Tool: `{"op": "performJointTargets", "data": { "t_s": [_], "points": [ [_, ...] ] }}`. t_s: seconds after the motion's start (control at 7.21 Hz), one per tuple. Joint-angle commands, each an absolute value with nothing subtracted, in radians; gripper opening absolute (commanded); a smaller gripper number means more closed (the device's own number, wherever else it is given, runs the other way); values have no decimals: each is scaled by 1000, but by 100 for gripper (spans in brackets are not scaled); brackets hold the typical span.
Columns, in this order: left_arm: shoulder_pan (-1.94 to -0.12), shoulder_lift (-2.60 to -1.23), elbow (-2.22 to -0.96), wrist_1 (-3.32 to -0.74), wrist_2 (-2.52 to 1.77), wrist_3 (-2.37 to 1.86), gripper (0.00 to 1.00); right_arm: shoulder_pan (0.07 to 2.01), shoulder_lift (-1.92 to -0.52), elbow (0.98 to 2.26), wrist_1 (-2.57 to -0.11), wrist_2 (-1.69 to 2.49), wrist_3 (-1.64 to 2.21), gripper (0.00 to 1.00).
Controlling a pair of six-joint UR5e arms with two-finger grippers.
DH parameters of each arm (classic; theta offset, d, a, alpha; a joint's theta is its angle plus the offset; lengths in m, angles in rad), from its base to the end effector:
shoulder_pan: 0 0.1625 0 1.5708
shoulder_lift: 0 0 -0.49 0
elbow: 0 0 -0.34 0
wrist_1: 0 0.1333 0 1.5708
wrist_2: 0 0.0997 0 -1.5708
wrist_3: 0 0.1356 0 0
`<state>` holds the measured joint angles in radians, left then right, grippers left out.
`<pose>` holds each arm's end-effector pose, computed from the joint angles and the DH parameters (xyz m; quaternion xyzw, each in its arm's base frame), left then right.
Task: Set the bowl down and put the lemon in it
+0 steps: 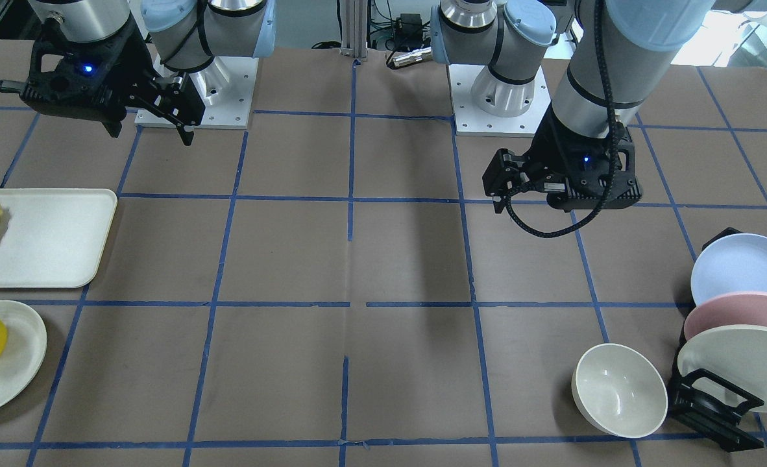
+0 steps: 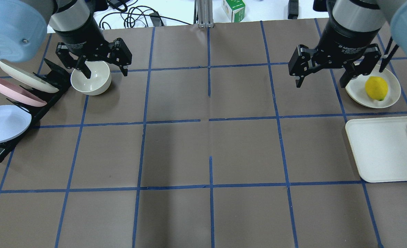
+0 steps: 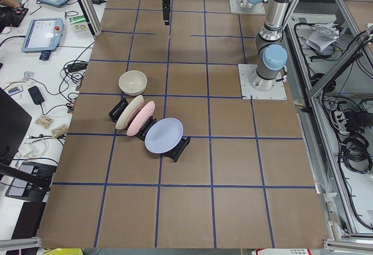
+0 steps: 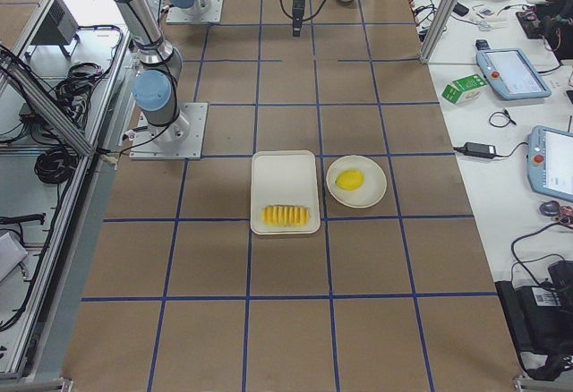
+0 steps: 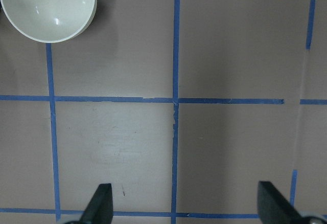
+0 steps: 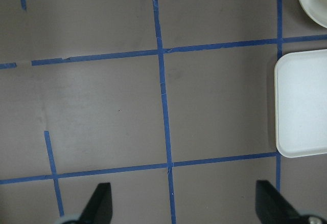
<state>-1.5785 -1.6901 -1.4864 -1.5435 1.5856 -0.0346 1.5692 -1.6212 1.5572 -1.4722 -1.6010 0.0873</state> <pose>-0.1351 -0.4958 0.5008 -0.0134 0.9999 0.0036 0.0075 0.1286 -0.4098 0.5347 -0.0442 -0.9988 -0.0166 0.0158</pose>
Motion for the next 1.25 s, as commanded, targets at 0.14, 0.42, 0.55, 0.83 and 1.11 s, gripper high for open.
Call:
{"op": "performJointTargets", "data": {
  "t_s": [0.14,0.42,0.55,0.83,1.11],
  "points": [
    [-1578,-1694,-1486,-1542,1585,-35,100,1562,-1626,1555,-1476,-1597,87,100],
    [-1578,-1697,-1486,-1540,1585,-35,100,1560,-1623,1558,-1483,-1600,81,100],
    [-1578,-1697,-1486,-1540,1583,-35,100,1540,-1615,1560,-1485,-1601,69,100],
    [-1578,-1687,-1502,-1536,1586,-35,100,1426,-1606,1569,-1480,-1595,68,100],
    [-1575,-1687,-1503,-1532,1588,-23,100,1362,-1557,1551,-1486,-1600,-76,100]
  ]
}}
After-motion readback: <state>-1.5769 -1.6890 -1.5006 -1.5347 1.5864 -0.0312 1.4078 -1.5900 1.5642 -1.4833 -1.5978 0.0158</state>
